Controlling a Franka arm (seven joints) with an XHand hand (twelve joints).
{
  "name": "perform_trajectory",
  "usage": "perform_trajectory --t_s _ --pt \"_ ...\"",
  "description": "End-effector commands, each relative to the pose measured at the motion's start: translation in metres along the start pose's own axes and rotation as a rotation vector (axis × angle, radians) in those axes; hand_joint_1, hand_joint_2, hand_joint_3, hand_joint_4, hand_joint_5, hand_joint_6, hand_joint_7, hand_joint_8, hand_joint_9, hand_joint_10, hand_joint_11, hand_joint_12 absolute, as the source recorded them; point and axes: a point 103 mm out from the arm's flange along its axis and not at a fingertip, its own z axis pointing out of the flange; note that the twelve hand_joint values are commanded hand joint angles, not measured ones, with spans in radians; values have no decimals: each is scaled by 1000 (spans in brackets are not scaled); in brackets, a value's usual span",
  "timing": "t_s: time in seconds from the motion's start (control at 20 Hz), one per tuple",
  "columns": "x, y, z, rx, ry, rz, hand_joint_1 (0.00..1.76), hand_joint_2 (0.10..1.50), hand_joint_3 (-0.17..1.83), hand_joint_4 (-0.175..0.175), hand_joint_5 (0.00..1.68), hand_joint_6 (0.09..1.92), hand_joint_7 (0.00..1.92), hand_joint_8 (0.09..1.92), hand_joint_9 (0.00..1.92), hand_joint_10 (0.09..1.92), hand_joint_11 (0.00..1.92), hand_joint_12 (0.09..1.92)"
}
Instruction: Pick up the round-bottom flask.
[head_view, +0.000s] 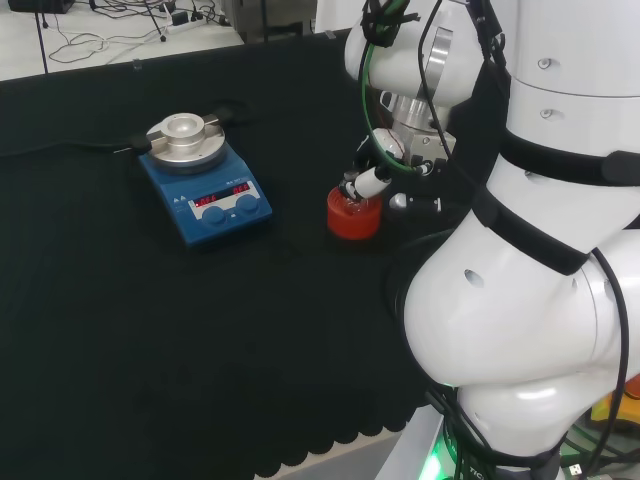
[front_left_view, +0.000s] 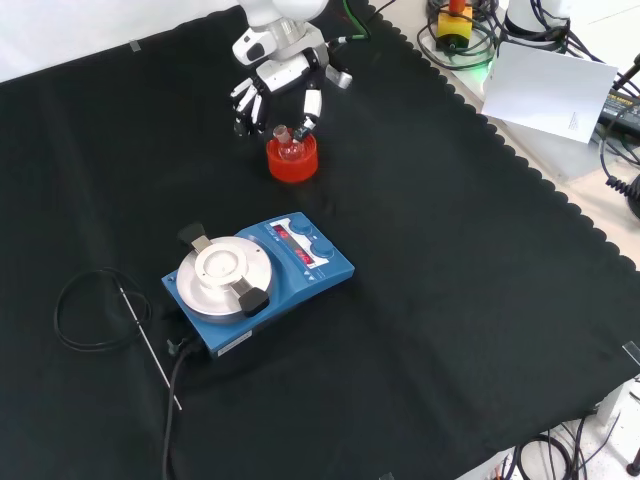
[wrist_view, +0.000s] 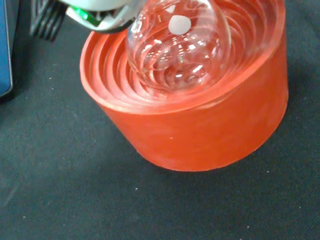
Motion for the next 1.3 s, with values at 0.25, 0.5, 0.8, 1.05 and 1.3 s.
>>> perform_trajectory --t_s 0.25,0.5,0.8,1.05,1.3 --pt "-8 0 -3 -16 -12 -9 886 689 612 -84 926 798 373 704 581 642 138 1429" --pt "-5 1 -4 -15 -5 -23 894 709 607 -81 992 774 400 706 608 637 170 1424" --pt "-2 2 -3 -8 11 -29 893 691 594 -81 941 780 394 695 610 620 174 1412" --pt "-3 4 -3 11 19 -34 870 648 599 -83 795 873 361 700 580 626 134 1424" --pt "1 5 2 28 15 -35 851 626 603 -79 701 890 337 704 556 636 107 1432"
